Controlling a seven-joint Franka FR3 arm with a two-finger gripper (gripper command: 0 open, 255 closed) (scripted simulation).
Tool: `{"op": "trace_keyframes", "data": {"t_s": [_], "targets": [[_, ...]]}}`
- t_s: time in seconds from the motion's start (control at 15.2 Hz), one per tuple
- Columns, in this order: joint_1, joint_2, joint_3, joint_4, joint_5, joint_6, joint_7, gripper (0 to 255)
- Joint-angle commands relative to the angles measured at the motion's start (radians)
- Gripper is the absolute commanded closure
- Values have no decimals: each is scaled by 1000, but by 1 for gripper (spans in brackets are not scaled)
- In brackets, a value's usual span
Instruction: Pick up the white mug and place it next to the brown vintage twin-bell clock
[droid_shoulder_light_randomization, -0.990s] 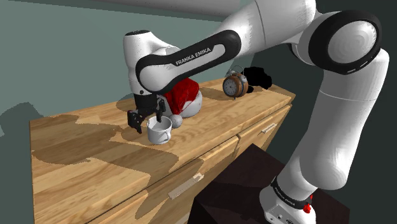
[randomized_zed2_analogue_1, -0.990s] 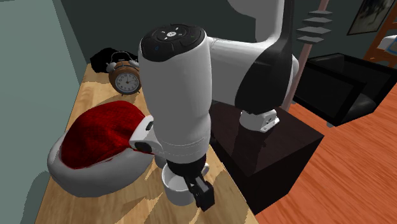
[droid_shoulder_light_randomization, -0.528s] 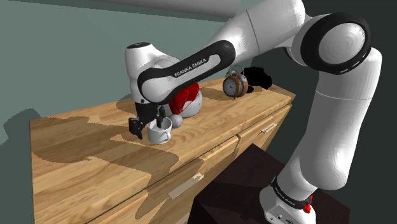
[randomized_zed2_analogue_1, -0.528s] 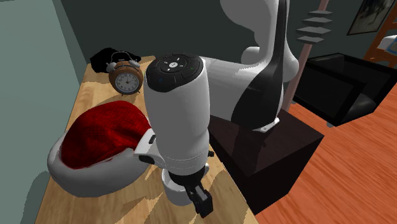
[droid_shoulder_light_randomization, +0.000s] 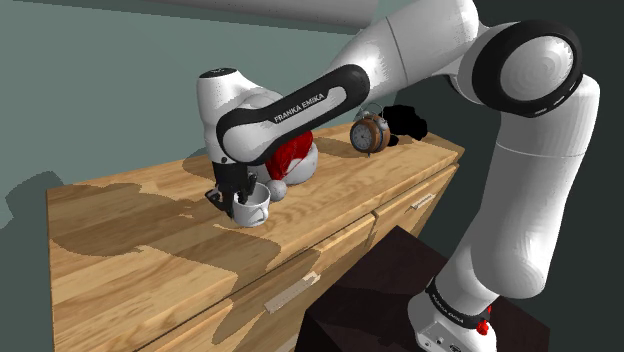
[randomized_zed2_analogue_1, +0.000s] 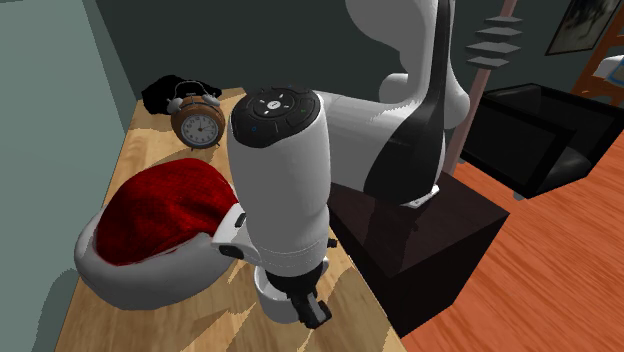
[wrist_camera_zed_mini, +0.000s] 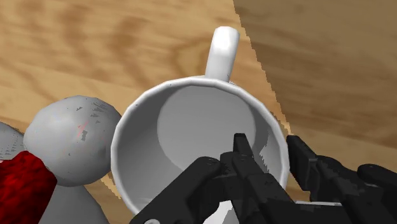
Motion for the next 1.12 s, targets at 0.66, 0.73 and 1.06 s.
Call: {"op": "trace_keyframes", "data": {"t_s": [0.66, 0.73, 1.06], "targets": [[-3, -21, 4, 15, 11, -34, -8, 255], [-4, -27, 5, 21, 14, -46, -10, 255], [-7, -57, 10, 52, 30, -104, -21, 255]]}}
